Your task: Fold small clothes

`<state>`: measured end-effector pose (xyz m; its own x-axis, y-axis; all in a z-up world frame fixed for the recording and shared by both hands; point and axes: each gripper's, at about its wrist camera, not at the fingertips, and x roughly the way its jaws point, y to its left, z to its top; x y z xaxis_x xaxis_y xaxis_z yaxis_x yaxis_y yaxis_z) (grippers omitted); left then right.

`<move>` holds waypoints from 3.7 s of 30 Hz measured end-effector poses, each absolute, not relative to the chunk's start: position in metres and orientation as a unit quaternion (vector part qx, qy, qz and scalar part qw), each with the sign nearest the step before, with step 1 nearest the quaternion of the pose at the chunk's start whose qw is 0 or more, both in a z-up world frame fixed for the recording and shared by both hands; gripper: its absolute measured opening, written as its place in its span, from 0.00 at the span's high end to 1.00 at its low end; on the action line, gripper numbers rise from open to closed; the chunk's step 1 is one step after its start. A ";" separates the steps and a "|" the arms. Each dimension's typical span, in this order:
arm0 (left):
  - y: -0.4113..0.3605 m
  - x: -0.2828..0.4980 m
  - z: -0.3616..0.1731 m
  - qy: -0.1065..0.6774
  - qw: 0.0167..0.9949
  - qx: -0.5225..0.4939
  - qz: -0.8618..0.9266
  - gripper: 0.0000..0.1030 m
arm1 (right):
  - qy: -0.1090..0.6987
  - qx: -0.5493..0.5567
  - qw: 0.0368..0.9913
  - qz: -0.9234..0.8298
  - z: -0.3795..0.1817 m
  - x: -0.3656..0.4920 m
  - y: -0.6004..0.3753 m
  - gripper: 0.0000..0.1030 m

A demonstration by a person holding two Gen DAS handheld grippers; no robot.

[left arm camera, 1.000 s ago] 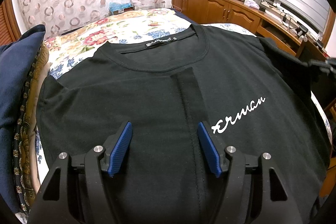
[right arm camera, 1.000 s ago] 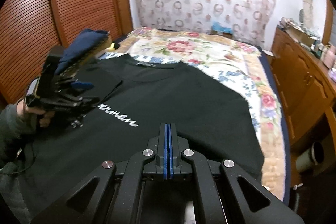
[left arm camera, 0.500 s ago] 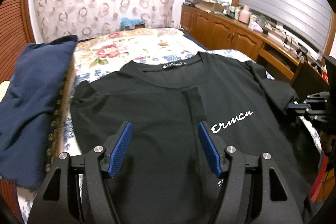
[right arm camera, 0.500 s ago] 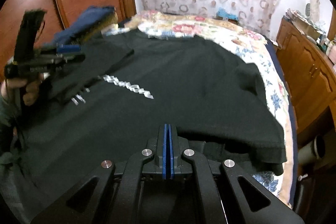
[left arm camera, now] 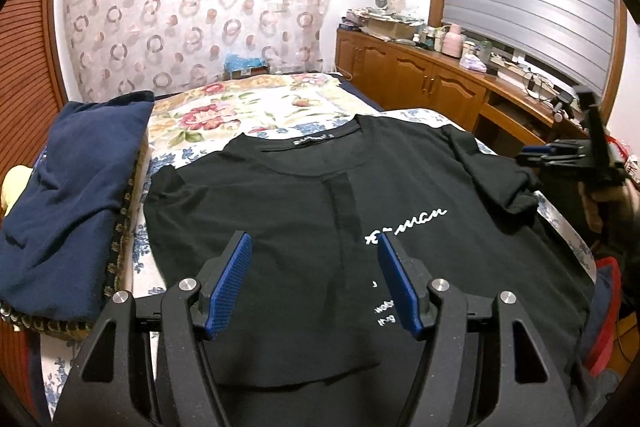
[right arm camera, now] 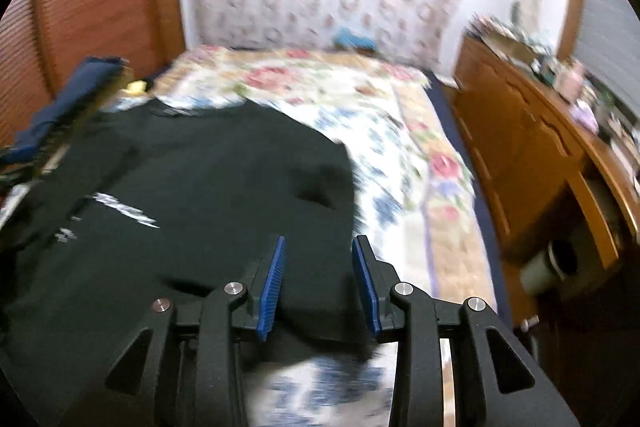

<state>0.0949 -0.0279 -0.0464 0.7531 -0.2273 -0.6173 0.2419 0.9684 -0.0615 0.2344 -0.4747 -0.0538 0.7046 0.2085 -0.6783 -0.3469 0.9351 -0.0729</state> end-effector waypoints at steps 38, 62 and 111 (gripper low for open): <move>-0.019 0.085 -0.056 0.337 0.933 -0.003 -0.123 0.36 | 0.316 -0.094 0.878 0.346 0.015 0.247 -0.343 0.83; -0.069 0.087 -0.064 0.358 0.914 0.011 -0.193 0.36 | 0.362 -0.118 0.906 0.183 -0.043 0.176 -0.429 0.68; -0.108 0.092 -0.040 0.366 0.885 0.032 -0.287 0.67 | 0.368 -0.083 0.916 0.133 -0.073 0.162 -0.471 0.65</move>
<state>0.0922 -0.1081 -0.0400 0.5684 -0.4839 -0.6654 0.5307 0.8337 -0.1528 0.1617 -0.4712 -0.0733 0.6932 0.1825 -0.6972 -0.3046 0.9509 -0.0541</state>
